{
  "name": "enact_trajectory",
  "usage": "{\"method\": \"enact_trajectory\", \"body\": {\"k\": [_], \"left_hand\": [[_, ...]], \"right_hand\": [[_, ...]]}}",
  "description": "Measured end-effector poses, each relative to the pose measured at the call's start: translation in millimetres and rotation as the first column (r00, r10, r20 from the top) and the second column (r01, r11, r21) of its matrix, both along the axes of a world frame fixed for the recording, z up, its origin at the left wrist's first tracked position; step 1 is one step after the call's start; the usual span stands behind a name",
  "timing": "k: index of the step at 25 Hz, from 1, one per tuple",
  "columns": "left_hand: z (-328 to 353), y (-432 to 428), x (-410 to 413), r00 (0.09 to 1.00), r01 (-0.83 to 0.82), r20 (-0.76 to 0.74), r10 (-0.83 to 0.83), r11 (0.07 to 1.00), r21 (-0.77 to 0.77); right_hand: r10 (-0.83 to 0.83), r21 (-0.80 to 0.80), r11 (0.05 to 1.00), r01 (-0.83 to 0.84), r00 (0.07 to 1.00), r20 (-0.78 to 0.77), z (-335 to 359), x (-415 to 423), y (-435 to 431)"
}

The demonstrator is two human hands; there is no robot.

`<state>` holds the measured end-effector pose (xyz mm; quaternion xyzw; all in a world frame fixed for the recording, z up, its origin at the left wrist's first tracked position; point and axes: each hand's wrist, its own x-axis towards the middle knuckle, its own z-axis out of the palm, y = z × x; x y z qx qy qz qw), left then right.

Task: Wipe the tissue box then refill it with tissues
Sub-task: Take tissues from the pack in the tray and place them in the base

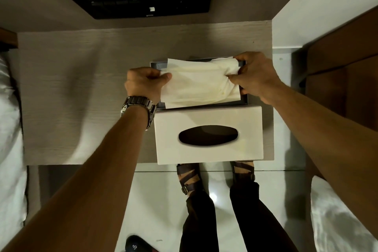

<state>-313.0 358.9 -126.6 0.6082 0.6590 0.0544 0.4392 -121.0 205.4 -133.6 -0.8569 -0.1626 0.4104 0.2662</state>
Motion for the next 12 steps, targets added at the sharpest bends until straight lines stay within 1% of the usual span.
{"method": "enact_trajectory", "body": {"k": [2, 4, 9, 12], "left_hand": [[-6, -1, 3, 0.998, -0.046, -0.045, 0.044, 0.999, -0.027], [-10, -4, 3, 0.996, -0.058, -0.073, 0.055, 0.998, -0.041], [-10, -2, 9, 0.999, -0.045, -0.031, 0.045, 0.999, -0.021], [-10, 1, 11, 0.997, -0.065, -0.045, 0.064, 0.998, -0.025]], "right_hand": [[-0.006, 0.0, 1.0, 0.006, 0.999, 0.048, -1, -2, -1], [-0.033, -0.004, 0.999, 0.034, 0.996, 0.079, -2, -6, -2], [-0.091, 0.026, 0.996, 0.089, 0.991, 0.095, -2, -13, -7], [-0.093, 0.022, 0.996, 0.091, 0.99, 0.101, -1, -14, -4]]}}
